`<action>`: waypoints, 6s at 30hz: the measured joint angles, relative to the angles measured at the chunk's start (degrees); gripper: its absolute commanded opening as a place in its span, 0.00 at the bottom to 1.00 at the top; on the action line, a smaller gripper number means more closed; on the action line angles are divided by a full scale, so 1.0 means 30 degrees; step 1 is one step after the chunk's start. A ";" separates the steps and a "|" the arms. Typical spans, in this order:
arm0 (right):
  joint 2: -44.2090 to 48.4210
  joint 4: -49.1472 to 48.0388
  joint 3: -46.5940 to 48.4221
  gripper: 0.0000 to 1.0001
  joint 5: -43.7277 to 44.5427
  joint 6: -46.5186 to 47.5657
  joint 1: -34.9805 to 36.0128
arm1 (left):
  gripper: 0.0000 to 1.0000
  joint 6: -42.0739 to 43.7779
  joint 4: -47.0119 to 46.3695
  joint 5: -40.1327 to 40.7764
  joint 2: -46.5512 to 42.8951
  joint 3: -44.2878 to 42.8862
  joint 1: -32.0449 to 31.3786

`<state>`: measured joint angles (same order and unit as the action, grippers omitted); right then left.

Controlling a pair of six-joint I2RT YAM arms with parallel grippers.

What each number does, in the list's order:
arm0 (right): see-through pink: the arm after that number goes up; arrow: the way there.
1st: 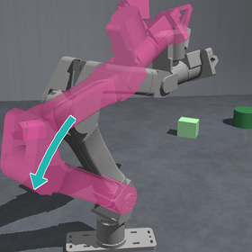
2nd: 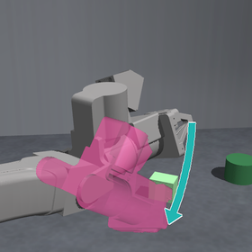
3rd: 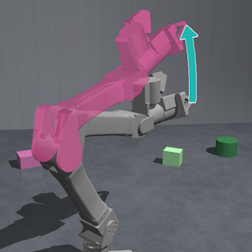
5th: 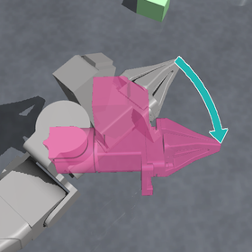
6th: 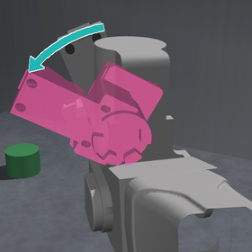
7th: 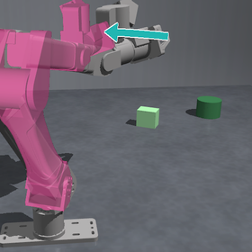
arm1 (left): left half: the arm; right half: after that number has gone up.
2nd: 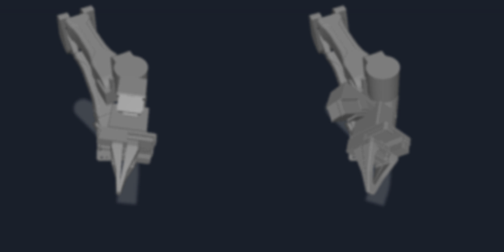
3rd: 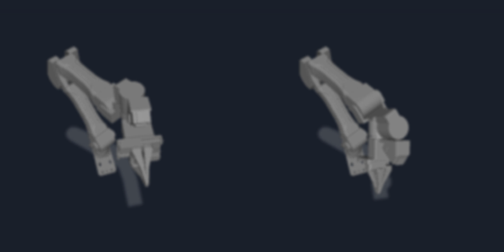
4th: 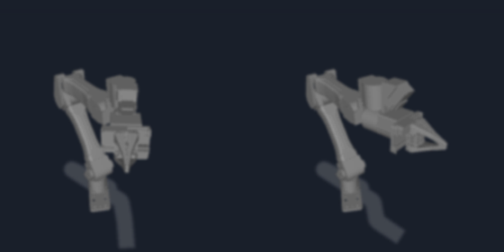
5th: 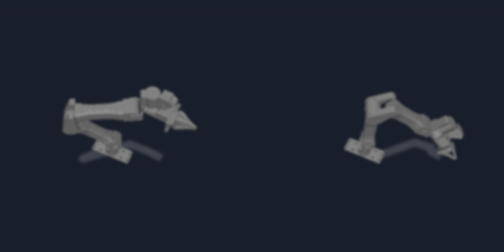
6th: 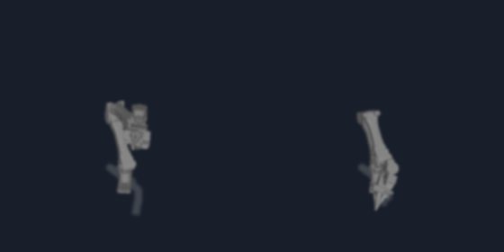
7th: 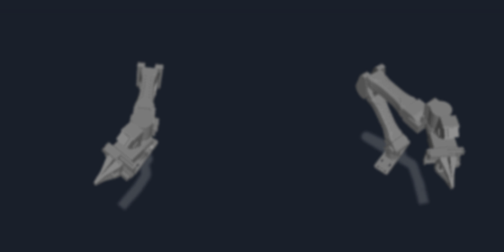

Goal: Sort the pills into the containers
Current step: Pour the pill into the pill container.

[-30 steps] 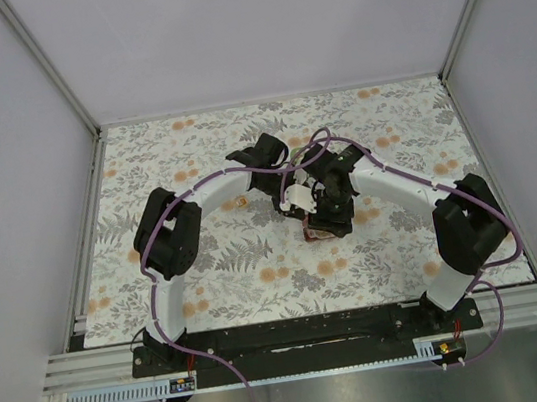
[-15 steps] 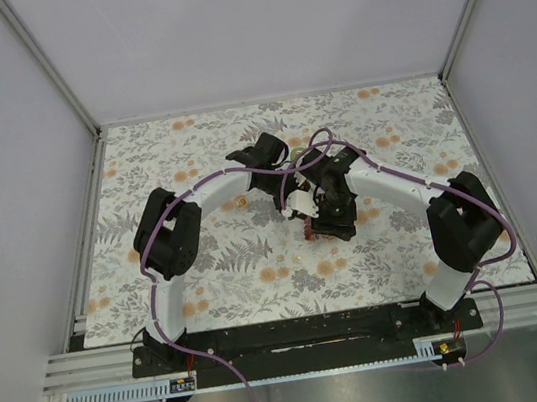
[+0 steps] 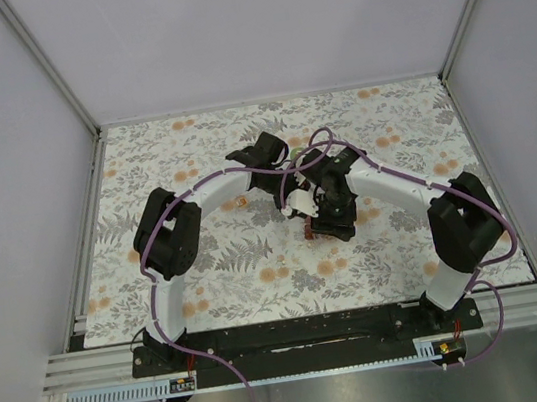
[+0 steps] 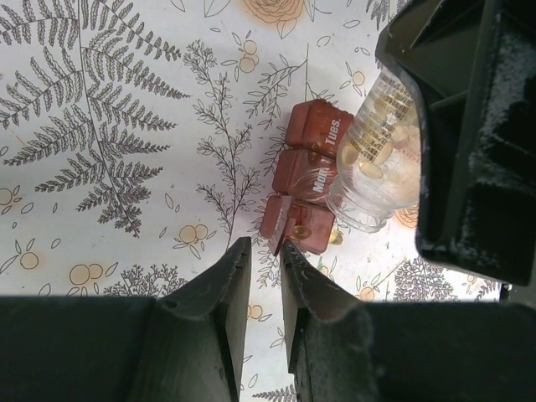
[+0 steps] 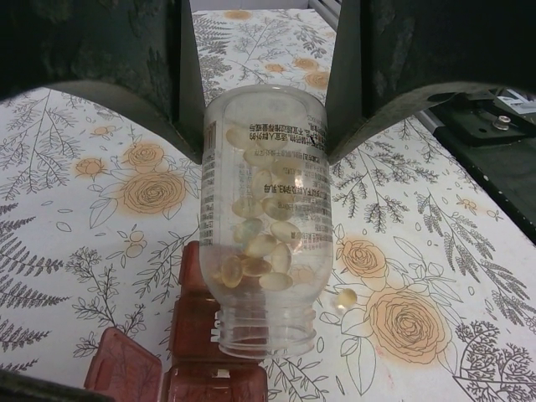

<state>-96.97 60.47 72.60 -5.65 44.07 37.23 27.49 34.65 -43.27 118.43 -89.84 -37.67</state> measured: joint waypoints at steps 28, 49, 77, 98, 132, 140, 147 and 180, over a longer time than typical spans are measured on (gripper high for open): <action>0.1035 -0.1355 -0.0692 0.00 -0.1013 -0.1865 -0.0131 | 0.23 -0.0845 -0.0109 -0.0007 0.0000 0.0000 0.0007; 0.2623 -0.4029 -0.2943 0.00 -0.0750 -0.4860 -0.0146 | 0.21 -0.3024 -0.0058 0.0335 -0.0007 0.0736 0.0007; 0.4503 -0.6178 -0.3963 0.00 -0.0306 -0.6317 -0.0481 | 0.99 -0.4590 -0.0954 -0.0546 -0.2098 0.2710 0.0867; 0.5333 -0.5071 -0.5821 0.00 -0.0459 -0.6339 -0.0576 | 0.99 -0.4167 -0.1603 -0.0634 -0.4605 0.3534 0.2849; 0.3330 -0.4051 -0.3891 0.00 -0.0379 -0.6353 0.0393 | 0.99 -0.5610 -0.3082 0.1872 -0.4612 0.3592 0.3198; 0.2907 -0.3235 -0.3249 0.00 0.0015 -0.6339 0.0634 | 0.99 -0.5697 -0.3191 0.2011 -0.4612 0.3606 0.3293; 0.2331 -0.2623 -0.2499 0.00 0.0204 -0.6295 0.0845 | 0.99 -0.5697 -0.3191 0.2011 -0.4612 0.3606 0.3315; 0.0889 -0.1239 -0.0903 0.00 0.1020 -0.6142 0.1406 | 0.99 -0.5836 -0.3359 0.1996 -0.4867 0.3883 0.3592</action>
<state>-94.30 56.75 69.89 -2.59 25.65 41.45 9.98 24.58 -37.28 103.83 -78.19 -26.89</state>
